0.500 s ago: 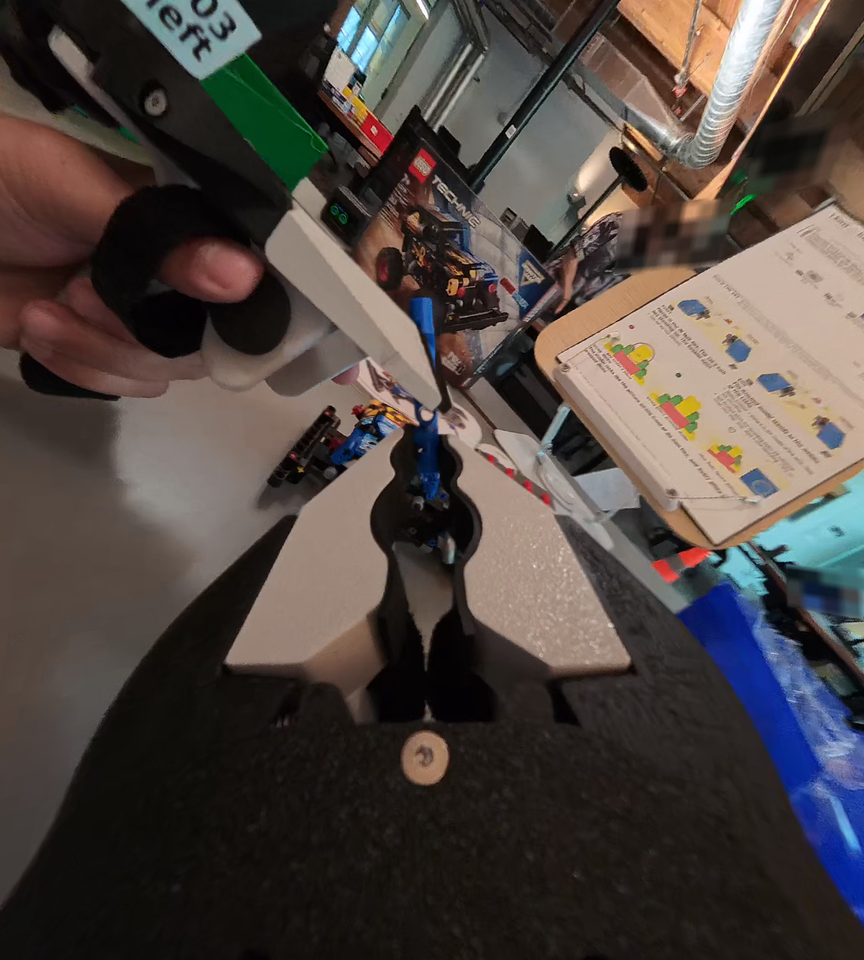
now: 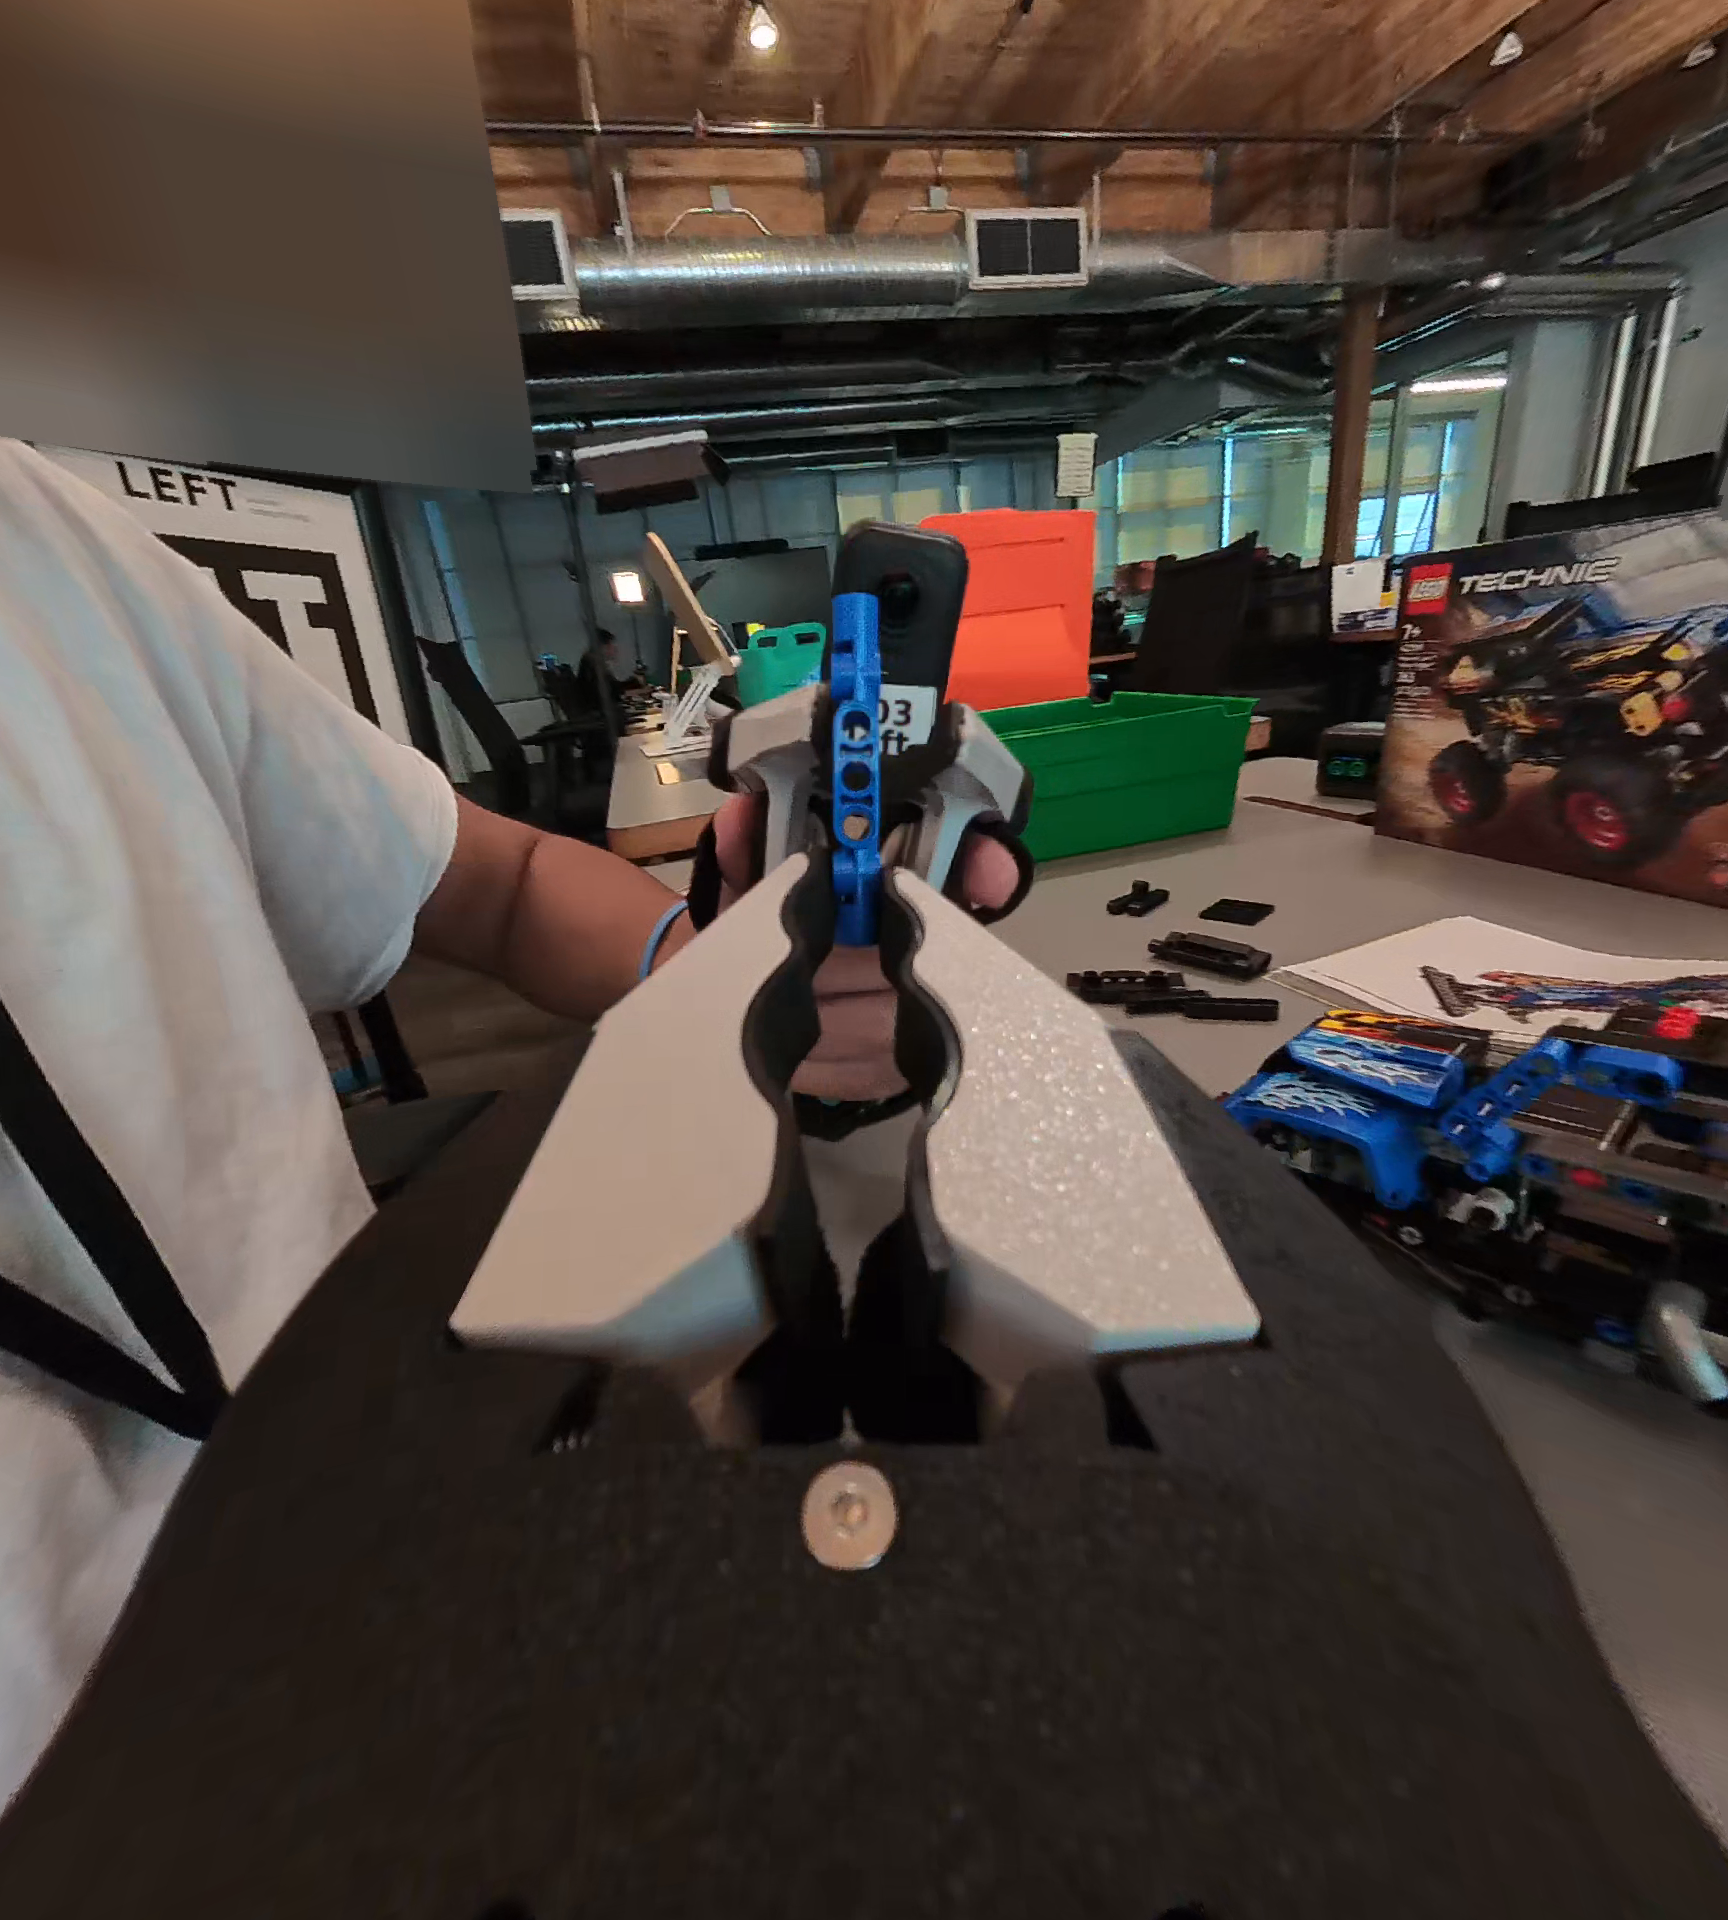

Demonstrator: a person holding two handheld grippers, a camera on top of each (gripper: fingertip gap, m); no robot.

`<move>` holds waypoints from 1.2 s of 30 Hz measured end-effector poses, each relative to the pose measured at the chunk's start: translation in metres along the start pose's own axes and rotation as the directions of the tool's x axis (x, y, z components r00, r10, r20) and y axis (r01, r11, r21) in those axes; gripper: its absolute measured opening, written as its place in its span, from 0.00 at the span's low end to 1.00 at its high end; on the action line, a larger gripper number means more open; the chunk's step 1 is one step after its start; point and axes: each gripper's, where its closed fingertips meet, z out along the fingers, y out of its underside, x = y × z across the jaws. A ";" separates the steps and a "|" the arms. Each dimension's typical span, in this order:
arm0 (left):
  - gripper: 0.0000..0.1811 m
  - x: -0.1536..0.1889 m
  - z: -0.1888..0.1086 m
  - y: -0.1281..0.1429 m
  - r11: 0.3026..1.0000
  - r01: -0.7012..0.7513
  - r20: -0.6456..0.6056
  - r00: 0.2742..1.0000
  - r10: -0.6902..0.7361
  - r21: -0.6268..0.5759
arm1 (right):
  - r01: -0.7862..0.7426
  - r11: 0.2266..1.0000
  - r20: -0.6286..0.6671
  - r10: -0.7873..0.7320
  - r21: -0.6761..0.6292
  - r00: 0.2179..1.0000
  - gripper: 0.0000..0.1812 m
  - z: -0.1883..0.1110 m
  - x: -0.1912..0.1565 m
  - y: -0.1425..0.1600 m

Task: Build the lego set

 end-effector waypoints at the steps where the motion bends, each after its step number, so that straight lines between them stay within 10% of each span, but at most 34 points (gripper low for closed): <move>1: 0.10 0.001 0.000 0.000 1.000 -0.019 0.004 1.000 0.019 -0.003 | -0.009 1.000 0.008 0.009 -0.007 1.000 0.04 0.001 -0.001 0.002; 21: 0.03 0.005 -0.002 -0.003 0.990 -0.137 0.001 0.991 0.137 -0.019 | -0.054 0.995 -0.024 0.052 -0.083 0.998 0.08 0.002 0.001 0.007; 28: 0.03 0.009 0.001 0.006 0.972 -0.219 -0.007 0.976 0.219 -0.090 | 0.166 0.936 -0.080 -0.199 -0.309 0.977 0.19 -0.018 0.002 0.015; 36: 0.04 0.017 0.006 0.000 0.974 -0.225 0.011 0.974 0.225 -0.041 | 0.111 0.965 -0.033 -0.122 -0.239 0.992 0.04 0.014 -0.005 0.022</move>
